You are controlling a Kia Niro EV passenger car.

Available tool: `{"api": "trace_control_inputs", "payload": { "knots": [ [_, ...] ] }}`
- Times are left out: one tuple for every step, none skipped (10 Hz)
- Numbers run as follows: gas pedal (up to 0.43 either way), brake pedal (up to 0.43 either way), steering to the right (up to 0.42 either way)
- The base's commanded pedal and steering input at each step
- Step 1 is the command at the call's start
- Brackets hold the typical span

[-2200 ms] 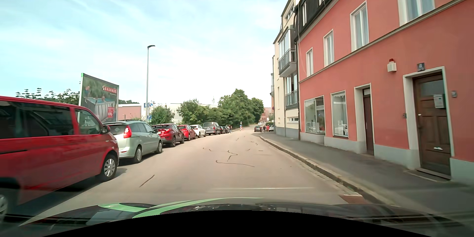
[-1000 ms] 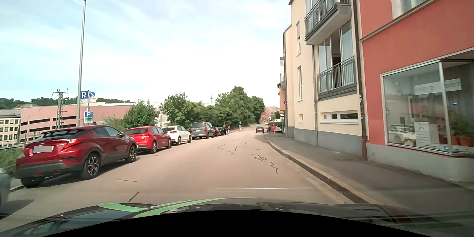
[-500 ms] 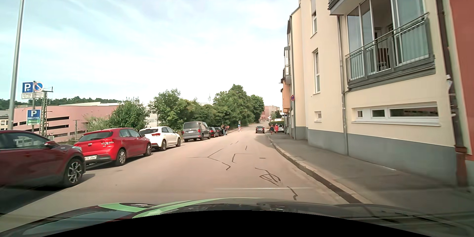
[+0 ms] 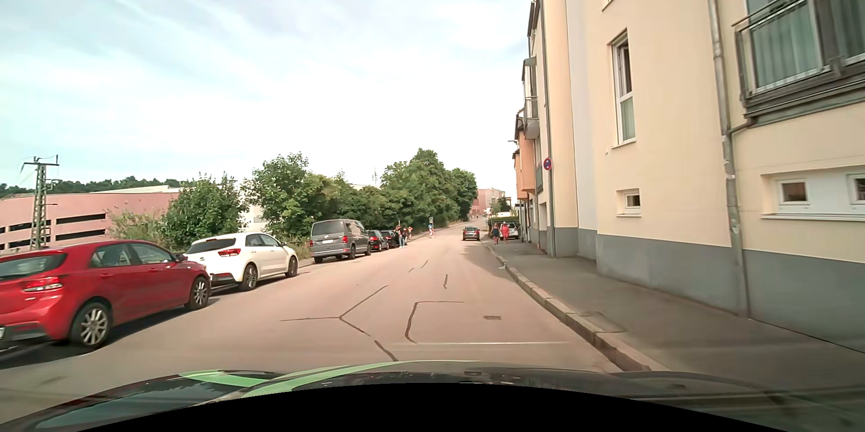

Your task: Follow the waypoints while adhering to traffic rules and regulations

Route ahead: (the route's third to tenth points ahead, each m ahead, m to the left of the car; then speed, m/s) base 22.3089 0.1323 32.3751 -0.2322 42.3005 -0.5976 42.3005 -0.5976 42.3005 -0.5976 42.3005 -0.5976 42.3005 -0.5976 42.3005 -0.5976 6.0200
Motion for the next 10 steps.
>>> {"api": "trace_control_inputs", "payload": {
  "knots": [
    [0.0,0.0,0.018],
    [0.0,0.0,0.018],
    [0.0,0.0,0.018],
    [0.0,0.0,0.018],
    [0.0,0.0,0.018],
    [0.0,0.0,0.018],
    [0.0,0.0,0.018],
    [0.0,0.0,0.018],
    [0.0,0.0,0.018],
    [0.0,0.0,0.017]
  ]
}}
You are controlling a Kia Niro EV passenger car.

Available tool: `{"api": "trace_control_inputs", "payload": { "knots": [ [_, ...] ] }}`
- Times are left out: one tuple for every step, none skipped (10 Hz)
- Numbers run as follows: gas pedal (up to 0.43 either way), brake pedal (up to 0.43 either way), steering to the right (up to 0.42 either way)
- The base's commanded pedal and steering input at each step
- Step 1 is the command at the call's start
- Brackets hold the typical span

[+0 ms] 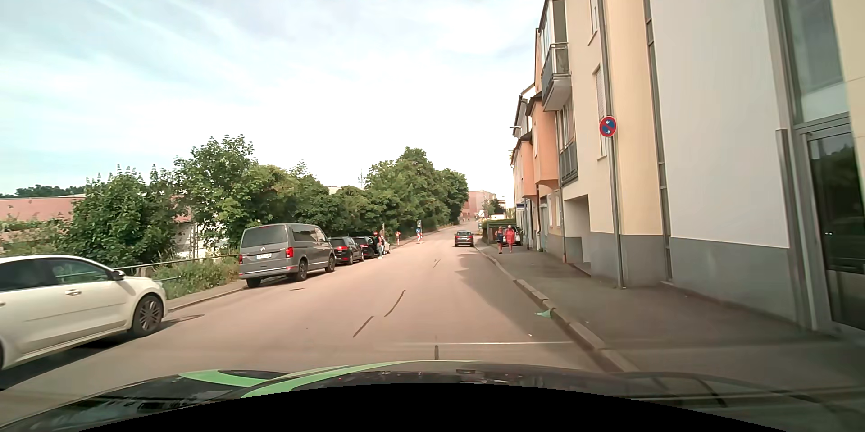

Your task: Follow the waypoints while adhering to traffic rules and regulations

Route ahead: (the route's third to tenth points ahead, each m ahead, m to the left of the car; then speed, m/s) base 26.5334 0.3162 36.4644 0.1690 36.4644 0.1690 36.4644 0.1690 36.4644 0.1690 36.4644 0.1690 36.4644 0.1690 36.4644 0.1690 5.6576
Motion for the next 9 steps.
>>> {"api": "trace_control_inputs", "payload": {
  "knots": [
    [0.0,0.0,0.016],
    [0.0,0.0,0.016],
    [0.0,0.0,0.016],
    [0.0,0.0,0.016],
    [0.0,0.0,0.016],
    [0.0,0.0,0.017],
    [0.0,0.0,0.018],
    [0.0,0.0,0.019],
    [0.0,0.0,0.019]
  ]
}}
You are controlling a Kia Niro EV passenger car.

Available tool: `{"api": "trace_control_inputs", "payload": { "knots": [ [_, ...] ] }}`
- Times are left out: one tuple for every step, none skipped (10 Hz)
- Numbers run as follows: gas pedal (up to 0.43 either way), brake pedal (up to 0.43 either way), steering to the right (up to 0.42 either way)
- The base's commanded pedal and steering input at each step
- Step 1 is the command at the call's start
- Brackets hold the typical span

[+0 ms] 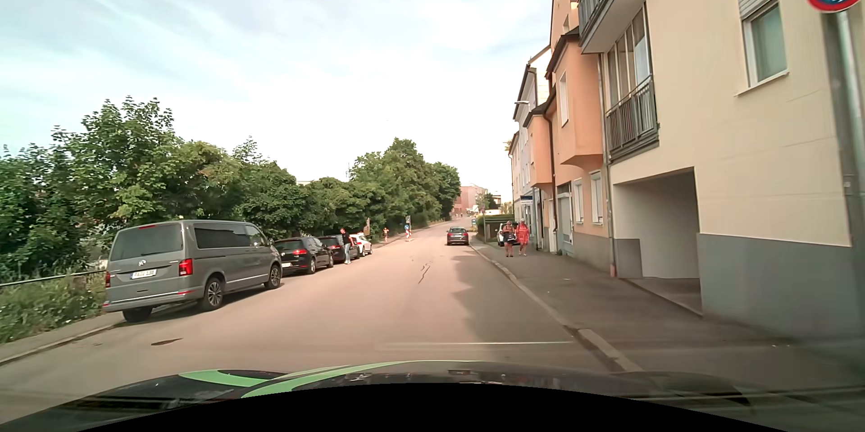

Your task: Follow the waypoints while adhering to traffic rules and regulations

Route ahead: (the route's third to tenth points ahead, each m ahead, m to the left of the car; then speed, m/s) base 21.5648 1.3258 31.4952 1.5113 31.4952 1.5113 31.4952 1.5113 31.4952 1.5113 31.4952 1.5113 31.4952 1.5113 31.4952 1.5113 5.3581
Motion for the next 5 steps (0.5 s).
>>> {"api": "trace_control_inputs", "payload": {
  "knots": [
    [0.0,0.0,0.019],
    [0.0,0.0,0.022],
    [0.0,0.0,0.025],
    [0.0,0.0,0.025],
    [0.0,0.0,0.024]
  ]
}}
